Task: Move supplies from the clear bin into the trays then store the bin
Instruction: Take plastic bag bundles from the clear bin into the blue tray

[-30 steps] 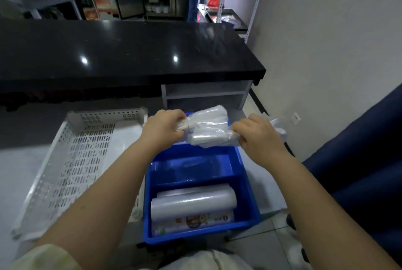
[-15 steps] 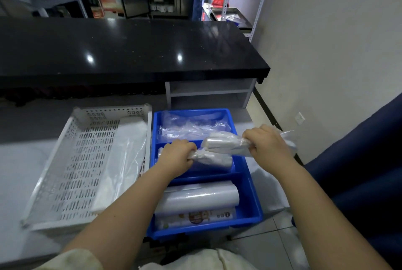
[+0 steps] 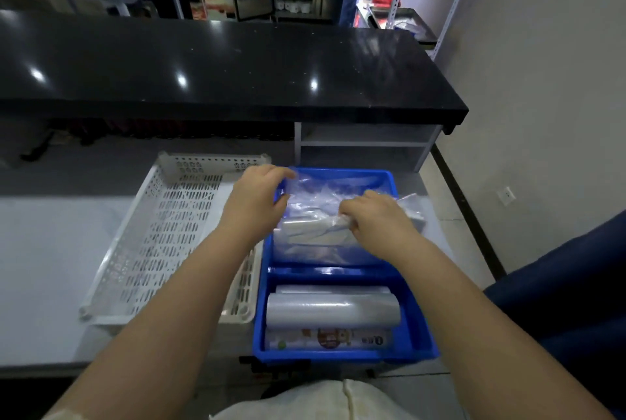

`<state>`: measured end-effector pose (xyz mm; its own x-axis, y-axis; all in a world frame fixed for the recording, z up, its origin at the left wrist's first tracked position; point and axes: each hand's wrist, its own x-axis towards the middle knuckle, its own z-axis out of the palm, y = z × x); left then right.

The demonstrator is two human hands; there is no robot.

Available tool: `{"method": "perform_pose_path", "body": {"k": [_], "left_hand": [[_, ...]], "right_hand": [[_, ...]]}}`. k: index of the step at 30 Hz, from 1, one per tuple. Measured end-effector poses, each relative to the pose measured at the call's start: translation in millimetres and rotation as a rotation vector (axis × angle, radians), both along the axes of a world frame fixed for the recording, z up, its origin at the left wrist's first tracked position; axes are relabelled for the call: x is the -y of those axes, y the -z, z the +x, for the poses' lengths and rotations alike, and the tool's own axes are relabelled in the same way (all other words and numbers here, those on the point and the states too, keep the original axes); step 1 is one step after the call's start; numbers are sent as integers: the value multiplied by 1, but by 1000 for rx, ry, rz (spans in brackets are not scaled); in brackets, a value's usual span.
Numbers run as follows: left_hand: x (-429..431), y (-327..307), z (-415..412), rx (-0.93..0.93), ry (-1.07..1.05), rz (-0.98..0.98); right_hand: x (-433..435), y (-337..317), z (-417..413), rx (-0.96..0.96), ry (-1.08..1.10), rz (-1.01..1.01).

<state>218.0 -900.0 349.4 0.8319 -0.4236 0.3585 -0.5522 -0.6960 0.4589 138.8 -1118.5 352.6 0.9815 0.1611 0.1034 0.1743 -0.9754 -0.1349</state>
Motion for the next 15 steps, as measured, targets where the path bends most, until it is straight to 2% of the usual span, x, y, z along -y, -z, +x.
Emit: {"method": "perform_pose_path", "body": {"k": [3, 8, 10, 12, 15], "left_hand": [[4, 9, -11, -31, 62, 59], [25, 49, -38, -244, 130, 283], [30, 60, -41, -265, 125, 318], [33, 63, -40, -260, 141, 342], [34, 66, -41, -240, 154, 381]], "right_hand": [[-22, 27, 8, -169, 1, -10], [-26, 63, 5, -302, 57, 58], [-16, 67, 2, -268, 38, 66], [-2, 69, -2, -157, 31, 67], [15, 73, -12, -33, 145, 100]]}}
